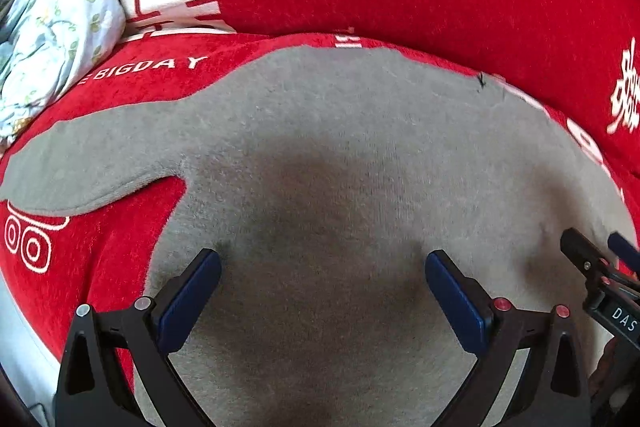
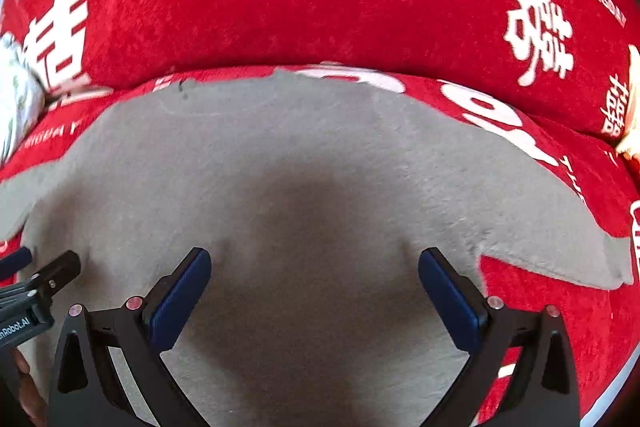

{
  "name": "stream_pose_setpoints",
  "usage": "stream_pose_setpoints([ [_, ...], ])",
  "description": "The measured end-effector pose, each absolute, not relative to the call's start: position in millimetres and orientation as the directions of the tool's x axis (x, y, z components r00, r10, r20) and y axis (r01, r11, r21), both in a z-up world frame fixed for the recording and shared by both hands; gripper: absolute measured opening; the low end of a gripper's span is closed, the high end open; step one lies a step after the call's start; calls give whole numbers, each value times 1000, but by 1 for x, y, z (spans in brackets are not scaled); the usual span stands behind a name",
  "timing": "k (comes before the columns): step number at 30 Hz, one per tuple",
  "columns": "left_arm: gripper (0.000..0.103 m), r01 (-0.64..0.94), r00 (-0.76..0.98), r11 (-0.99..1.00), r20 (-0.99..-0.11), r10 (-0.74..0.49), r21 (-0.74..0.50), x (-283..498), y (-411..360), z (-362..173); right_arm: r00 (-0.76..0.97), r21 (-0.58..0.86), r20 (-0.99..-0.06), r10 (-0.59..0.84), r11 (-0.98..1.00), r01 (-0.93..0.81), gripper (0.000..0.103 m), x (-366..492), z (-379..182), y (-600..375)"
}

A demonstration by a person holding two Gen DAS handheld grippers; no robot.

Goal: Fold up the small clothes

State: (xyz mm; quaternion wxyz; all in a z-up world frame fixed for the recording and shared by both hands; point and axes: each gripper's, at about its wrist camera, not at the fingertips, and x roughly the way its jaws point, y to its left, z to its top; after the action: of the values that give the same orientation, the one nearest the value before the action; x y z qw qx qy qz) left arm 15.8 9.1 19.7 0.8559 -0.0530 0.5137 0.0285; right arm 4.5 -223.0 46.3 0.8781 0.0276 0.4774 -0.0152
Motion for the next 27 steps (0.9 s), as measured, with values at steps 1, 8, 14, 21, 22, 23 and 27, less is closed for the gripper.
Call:
stream_pose_setpoints([
  [1, 103, -106, 470, 992, -883, -14, -72, 17, 9, 22, 546, 48, -837, 6, 997, 62, 103, 5, 48, -228],
  [8, 103, -72, 477, 997, -879, 3, -36, 26, -17, 36, 555, 4, -831, -44, 996, 86, 103, 7, 56, -250],
  [14, 103, -41, 476, 999, -879, 1, -21, 29, -43, 39, 580, -11, -812, -71, 994, 107, 103, 4, 62, -273],
  [21, 103, 0, 490, 999, -871, 30, 35, 33, -82, 42, 613, 30, -786, -72, 987, 156, 103, 2, 65, -311],
  [22, 103, 3, 496, 999, -868, 31, 38, 33, -87, 43, 618, 35, -783, -75, 986, 164, 103, 1, 65, -317],
  [23, 103, 6, 500, 999, -866, 33, 42, 34, -93, 43, 624, 36, -778, -78, 985, 168, 103, 0, 64, -321],
  [27, 103, 31, 511, 998, -859, 36, 61, 35, -116, 43, 663, 28, -742, -100, 983, 180, 103, -5, 66, -340],
])
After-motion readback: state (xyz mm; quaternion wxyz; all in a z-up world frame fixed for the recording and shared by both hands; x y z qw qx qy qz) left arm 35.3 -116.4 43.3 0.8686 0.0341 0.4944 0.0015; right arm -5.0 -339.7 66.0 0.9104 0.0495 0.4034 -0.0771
